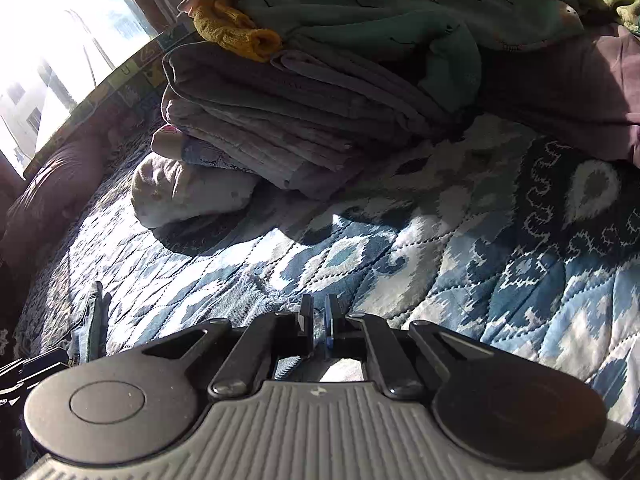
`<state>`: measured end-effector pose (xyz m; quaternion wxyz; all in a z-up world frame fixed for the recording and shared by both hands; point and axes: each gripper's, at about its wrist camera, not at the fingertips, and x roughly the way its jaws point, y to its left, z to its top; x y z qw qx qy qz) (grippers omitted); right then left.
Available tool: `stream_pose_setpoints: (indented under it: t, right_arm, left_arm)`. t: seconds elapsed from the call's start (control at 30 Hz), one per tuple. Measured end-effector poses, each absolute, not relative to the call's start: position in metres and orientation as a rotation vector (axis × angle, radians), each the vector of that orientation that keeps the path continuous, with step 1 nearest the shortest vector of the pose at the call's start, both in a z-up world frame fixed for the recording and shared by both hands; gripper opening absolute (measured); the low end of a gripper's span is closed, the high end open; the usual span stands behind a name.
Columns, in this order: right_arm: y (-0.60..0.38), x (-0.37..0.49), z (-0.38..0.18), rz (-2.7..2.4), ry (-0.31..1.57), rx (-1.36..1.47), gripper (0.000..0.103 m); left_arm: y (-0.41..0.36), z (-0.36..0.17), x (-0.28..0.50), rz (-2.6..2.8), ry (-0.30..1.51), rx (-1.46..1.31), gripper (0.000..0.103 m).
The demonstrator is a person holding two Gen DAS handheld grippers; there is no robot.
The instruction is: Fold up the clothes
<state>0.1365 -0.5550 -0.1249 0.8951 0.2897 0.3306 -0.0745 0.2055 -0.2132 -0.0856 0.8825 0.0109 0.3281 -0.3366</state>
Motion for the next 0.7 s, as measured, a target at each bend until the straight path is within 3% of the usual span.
stream_pose_setpoints:
  t: [0.23,0.43,0.47,0.5,0.53,0.57,0.6,0.7]
  right_arm:
    - [-0.483,0.168,-0.102,0.151,0.696,0.619,0.009]
    - [-0.398,0.208,-0.136,0.314,0.852,0.576,0.01]
    - [-0.388,0.211,-0.145,0.257,0.873,0.492,0.008]
    - [-0.38,0.213,-0.153,0.204,0.889,0.415,0.0]
    - [-0.38,0.21,-0.151,0.195,0.865,0.428,0.0]
    - [-0.379,0.204,-0.142,0.178,0.856,0.441,0.001]
    - [-0.378,0.197,-0.134,0.163,0.845,0.451,0.012]
    - [-0.369,0.172,-0.11,0.224,0.78,0.441,0.012]
  left_arm:
    - [-0.124,-0.096,0.146,-0.602,0.752,-0.074,0.048]
    - [-0.074,-0.112,0.106,-0.551,0.838,-0.125,0.048]
    - [-0.07,-0.115,0.102,-0.544,0.853,-0.128,0.048]
    - [-0.068,-0.115,0.099,-0.544,0.851,-0.134,0.048]
    - [-0.065,-0.115,0.096,-0.545,0.85,-0.14,0.046]
    - [-0.063,-0.116,0.092,-0.545,0.848,-0.146,0.046]
    - [-0.06,-0.116,0.089,-0.546,0.847,-0.153,0.046]
    - [-0.053,-0.117,0.079,-0.547,0.842,-0.171,0.046]
